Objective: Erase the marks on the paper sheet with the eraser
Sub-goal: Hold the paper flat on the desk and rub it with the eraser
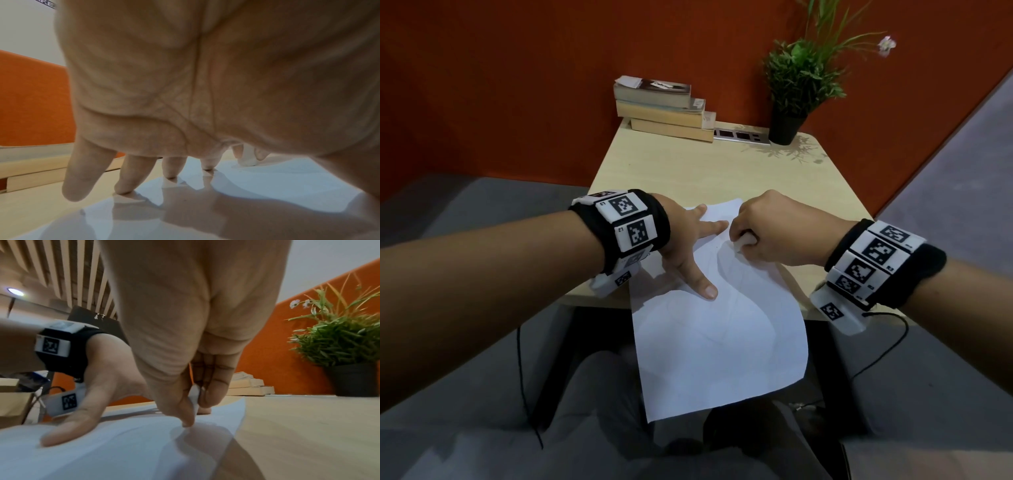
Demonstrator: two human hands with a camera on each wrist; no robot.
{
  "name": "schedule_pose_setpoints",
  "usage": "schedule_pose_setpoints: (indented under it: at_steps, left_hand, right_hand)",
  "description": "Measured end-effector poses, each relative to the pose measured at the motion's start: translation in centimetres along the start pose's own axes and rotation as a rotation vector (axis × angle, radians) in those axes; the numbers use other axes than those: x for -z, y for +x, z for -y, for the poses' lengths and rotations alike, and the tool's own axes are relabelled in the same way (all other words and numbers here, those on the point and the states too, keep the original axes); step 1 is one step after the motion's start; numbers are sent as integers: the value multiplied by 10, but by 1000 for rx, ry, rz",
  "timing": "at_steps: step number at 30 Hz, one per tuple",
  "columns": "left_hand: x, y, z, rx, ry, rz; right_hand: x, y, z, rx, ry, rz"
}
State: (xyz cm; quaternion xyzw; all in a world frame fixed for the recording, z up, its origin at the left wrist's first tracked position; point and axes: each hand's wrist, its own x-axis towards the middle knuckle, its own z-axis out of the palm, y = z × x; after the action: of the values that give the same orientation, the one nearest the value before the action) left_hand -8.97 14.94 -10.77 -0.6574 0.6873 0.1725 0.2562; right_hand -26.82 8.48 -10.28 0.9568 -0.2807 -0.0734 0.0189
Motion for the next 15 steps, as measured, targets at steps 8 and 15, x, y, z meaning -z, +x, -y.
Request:
schedule_pose_setpoints:
  at_steps: [8,15]
  left_hand:
    - [2,2,-1,7,15,-6]
    - [1,0,-1,17,16,-2]
  right_hand:
    - [-3,-7,8,57,-35,11]
    - [-4,-8,8,58,-73,-17]
